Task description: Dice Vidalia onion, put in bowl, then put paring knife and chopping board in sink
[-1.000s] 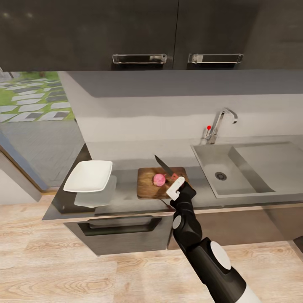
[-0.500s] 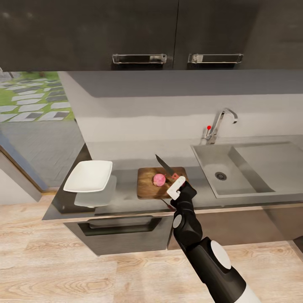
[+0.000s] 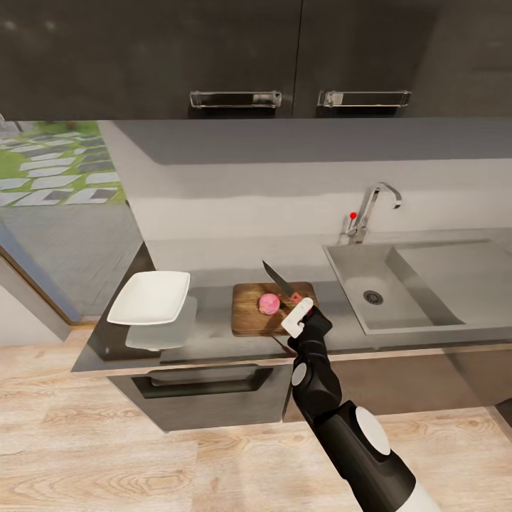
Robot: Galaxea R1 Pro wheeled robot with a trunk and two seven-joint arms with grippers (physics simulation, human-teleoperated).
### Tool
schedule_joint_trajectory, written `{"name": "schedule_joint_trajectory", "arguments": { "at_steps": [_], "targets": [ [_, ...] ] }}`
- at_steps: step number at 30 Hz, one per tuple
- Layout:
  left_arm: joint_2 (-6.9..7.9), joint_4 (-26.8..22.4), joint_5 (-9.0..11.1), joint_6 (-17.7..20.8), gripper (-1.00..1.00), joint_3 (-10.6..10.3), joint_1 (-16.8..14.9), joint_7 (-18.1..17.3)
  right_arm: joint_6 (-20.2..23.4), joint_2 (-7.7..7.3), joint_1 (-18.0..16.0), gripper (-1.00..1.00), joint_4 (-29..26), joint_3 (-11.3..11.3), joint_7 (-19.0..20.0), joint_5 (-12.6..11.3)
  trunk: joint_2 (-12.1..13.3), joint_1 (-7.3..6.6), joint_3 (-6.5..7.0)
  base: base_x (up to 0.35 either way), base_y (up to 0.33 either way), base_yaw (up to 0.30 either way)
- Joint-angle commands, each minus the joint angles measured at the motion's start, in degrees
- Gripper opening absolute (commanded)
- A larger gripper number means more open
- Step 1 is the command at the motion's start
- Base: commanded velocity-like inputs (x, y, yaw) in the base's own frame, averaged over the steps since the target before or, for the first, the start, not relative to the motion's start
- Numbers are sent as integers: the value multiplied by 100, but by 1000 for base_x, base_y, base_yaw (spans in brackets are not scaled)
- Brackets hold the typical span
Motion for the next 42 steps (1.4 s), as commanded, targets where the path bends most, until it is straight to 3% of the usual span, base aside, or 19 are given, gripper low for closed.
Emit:
{"name": "schedule_joint_trajectory", "arguments": {
  "at_steps": [1,42],
  "targets": [
    [2,-9,28,-6,100,-14,3,10,33,1,-6,-100,-3,9,34,50,-10,3,-10,0,0,0],
    [5,-44,27,-15,100,-16,4,11,60,10,-6,-100,6,108,21,45,-10,3,-366,0,0,0]
  ]
}}
